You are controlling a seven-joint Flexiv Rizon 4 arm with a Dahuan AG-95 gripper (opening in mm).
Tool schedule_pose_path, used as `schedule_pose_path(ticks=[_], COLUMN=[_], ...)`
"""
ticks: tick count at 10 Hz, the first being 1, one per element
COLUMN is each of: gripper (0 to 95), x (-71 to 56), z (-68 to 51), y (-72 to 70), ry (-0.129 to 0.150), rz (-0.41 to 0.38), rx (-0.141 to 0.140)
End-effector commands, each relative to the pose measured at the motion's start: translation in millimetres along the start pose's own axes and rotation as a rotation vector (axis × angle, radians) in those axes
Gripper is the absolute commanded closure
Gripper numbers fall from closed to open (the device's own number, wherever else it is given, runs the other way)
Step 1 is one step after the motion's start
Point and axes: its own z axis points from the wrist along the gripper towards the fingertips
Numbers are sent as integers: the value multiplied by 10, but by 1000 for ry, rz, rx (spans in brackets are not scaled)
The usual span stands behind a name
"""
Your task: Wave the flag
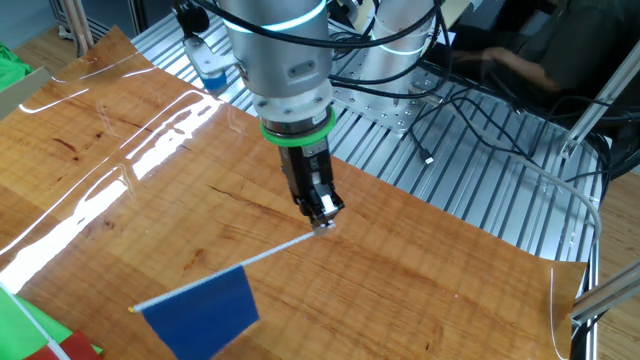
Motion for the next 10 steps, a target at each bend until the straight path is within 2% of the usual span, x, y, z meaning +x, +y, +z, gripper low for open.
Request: schedule_pose_path(ticks=[1,2,3,4,5,6,8,10], gripper=[950,950,950,950,950,950,950,950], x=[-342,-391,-448,-520,-626,-677,-728,-748], z=[-123,-130,-132,-142,-167,-180,-183,-181], y=[-254,-289,-328,-387,-497,-555,-607,-625], ry=[-129,-142,-153,-167,-188,-200,-208,-209], rz=[-356,-368,-379,-398,-438,-466,-506,-538], rx=[418,447,450,466,517,562,620,661])
